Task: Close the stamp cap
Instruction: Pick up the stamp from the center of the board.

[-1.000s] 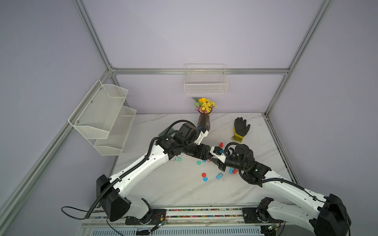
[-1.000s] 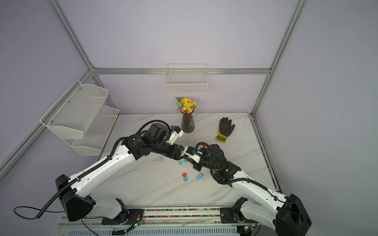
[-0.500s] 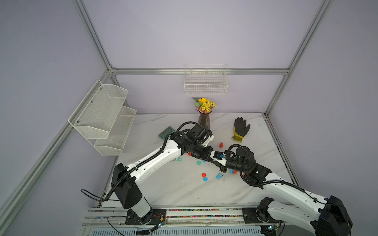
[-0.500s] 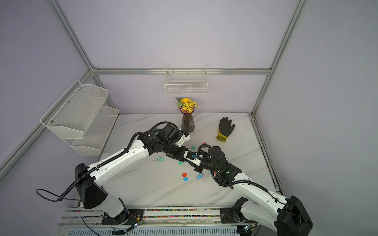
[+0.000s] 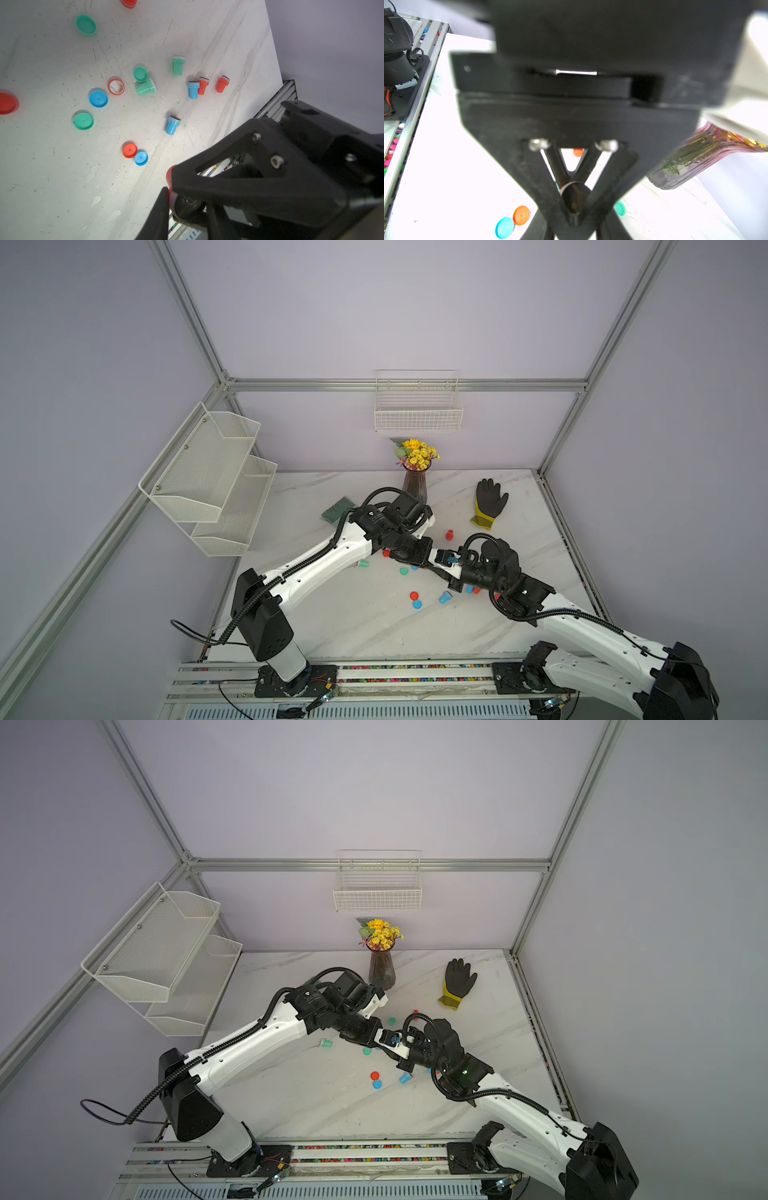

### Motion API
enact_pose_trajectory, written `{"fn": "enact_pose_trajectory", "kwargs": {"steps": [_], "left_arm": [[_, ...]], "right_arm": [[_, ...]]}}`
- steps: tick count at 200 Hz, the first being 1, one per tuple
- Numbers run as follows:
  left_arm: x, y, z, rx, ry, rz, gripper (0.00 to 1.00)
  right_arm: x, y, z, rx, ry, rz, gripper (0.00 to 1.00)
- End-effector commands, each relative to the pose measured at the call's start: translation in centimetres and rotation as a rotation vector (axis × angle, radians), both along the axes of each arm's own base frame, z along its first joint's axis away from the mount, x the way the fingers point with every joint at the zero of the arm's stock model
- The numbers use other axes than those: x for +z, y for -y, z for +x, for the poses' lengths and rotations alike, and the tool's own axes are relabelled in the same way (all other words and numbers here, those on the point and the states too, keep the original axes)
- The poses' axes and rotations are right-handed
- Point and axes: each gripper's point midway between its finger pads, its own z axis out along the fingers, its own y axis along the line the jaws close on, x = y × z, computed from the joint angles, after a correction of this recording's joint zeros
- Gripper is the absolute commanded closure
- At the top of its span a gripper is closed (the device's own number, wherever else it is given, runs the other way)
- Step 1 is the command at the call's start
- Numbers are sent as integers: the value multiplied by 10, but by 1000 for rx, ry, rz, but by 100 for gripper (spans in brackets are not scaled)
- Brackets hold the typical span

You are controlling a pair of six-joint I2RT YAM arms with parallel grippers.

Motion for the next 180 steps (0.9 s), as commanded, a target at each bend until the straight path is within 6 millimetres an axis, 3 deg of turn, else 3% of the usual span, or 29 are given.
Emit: {"fn": "enact_pose_trajectory", "kwargs": {"steps": [1,25,38,70,97,101,120,155,180], "left_arm": [[8,-6,12,20,74,28,83],[24,-4,16,18,130,-18,83],[36,-5,19,22,162,-54,83],[71,-5,23,23,199,-221,84],[109,-3,24,2,235,-444,84],[131,-8,20,-5,275,-509,84],[168,-12,11,-60,322,-709,84],[210,-24,-6,-166,422,-874,84],[224,-26,-7,-165,380,-932,84]], "right_arm": [[41,-4,-4,28,115,84,70],[49,4,-1,-30,111,127,42],[57,10,0,-72,107,161,35],[89,32,-2,-195,28,311,30],[117,46,-5,-283,-161,522,29],[121,47,-6,-290,-198,555,29],[142,51,-6,-323,-377,722,30],[191,49,-15,-248,-596,968,34],[230,41,-36,-75,-499,968,37]]}}
